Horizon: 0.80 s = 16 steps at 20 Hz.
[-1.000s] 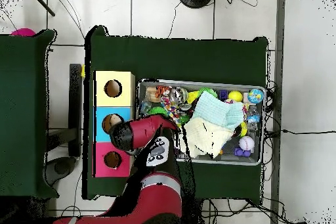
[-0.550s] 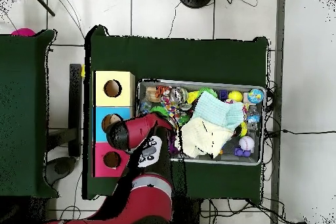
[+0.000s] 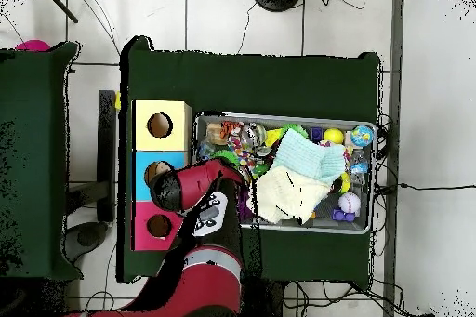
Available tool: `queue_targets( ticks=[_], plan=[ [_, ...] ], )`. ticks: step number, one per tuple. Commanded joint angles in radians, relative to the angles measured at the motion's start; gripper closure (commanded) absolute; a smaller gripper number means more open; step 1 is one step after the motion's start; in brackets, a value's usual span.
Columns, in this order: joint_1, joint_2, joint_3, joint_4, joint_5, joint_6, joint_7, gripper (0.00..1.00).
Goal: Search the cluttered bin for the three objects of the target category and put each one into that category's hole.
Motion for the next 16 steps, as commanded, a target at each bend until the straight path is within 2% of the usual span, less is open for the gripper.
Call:
queue_targets(
  ticks=[1,5,11,14,16],
  plan=[
    [-0.024,0.074,0.055,-0.056,-0.027,-0.046,0.014,1.0],
    [-0.031,0.079,0.056,-0.051,-0.035,-0.068,0.01,1.0],
    [-0.004,0.073,0.028,-0.051,-0.015,-0.113,0.09,1.0],
    [0.005,0.042,0.024,-0.034,-0.004,-0.092,0.098,1.0],
    [0.017,-0.012,0.011,-0.017,0.005,-0.058,0.103,1.0]
  ],
)
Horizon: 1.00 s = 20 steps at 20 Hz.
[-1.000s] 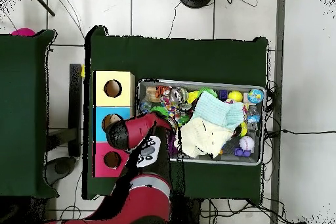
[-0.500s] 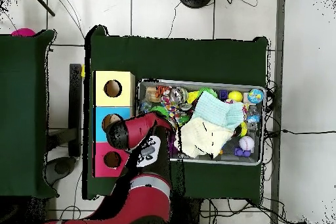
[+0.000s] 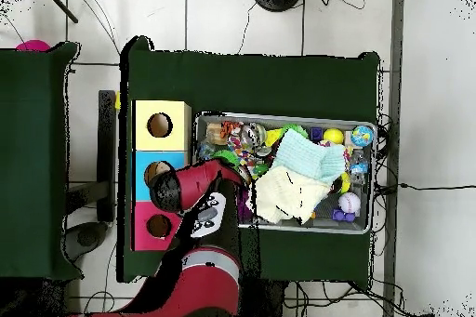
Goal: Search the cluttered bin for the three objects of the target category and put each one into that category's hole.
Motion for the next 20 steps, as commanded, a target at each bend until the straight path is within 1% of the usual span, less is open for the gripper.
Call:
queue_targets(
  ticks=[1,4,5,7,10,16,20],
  plan=[
    [0.009,-0.041,0.015,-0.007,0.011,-0.037,0.097,1.0],
    [-0.008,-0.155,0.032,0.036,0.049,0.044,0.063,1.0],
    [-0.015,-0.186,0.04,0.045,0.065,0.075,0.055,1.0],
    [-0.02,-0.233,0.049,0.057,0.091,0.105,0.063,1.0],
    [-0.016,-0.27,0.047,0.058,0.11,0.116,0.082,1.0],
    [0.002,-0.329,0.027,0.031,0.138,0.203,0.087,1.0],
    [0.016,-0.339,0.008,0.004,0.114,0.204,0.073,1.0]
  ],
)
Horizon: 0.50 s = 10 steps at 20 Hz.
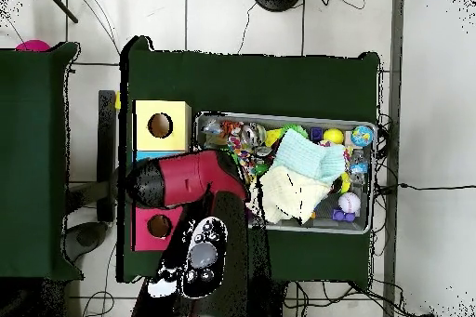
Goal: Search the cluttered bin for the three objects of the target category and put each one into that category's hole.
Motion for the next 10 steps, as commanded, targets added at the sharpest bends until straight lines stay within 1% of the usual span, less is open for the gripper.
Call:
queue_targets(
  ticks=[1,3,5,8,10],
  plan=[
    [0.018,-0.075,0.002,-0.041,0.011,0.125,0.065,1.0],
    [0.039,-0.09,-0.022,-0.062,-0.025,0.14,0.051,1.0],
    [0.047,-0.092,-0.031,-0.066,-0.055,0.116,0.032,1.0],
    [0.041,-0.065,-0.028,-0.036,-0.062,0.024,0.043,1.0],
    [0.033,-0.053,-0.024,-0.036,-0.081,-0.033,0.029,1.0]
  ],
)
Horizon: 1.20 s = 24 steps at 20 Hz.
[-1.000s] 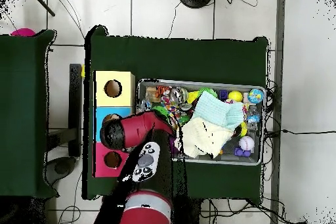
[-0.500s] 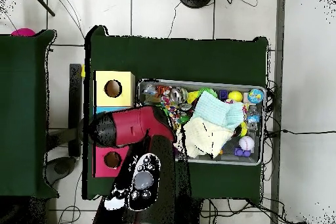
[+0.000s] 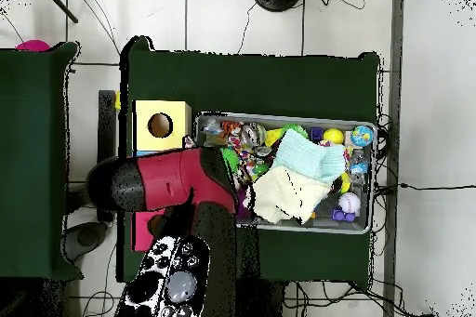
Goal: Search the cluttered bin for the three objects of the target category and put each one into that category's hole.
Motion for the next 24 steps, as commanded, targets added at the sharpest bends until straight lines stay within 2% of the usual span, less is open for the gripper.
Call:
queue_targets(
  ticks=[1,7,16,19,24],
  plan=[
    [-0.017,0.024,0.012,-0.008,-0.081,-0.087,0.019,1.0],
    [-0.023,0.042,0.012,-0.041,-0.175,-0.097,-0.071,1.0],
    [-0.056,-0.035,0.049,-0.021,-0.188,0.008,-0.12,1.0],
    [-0.062,-0.094,0.063,-0.016,-0.157,0.098,-0.155,1.0],
    [-0.087,-0.232,0.107,0.025,-0.044,0.202,-0.144,1.0]
  ],
)
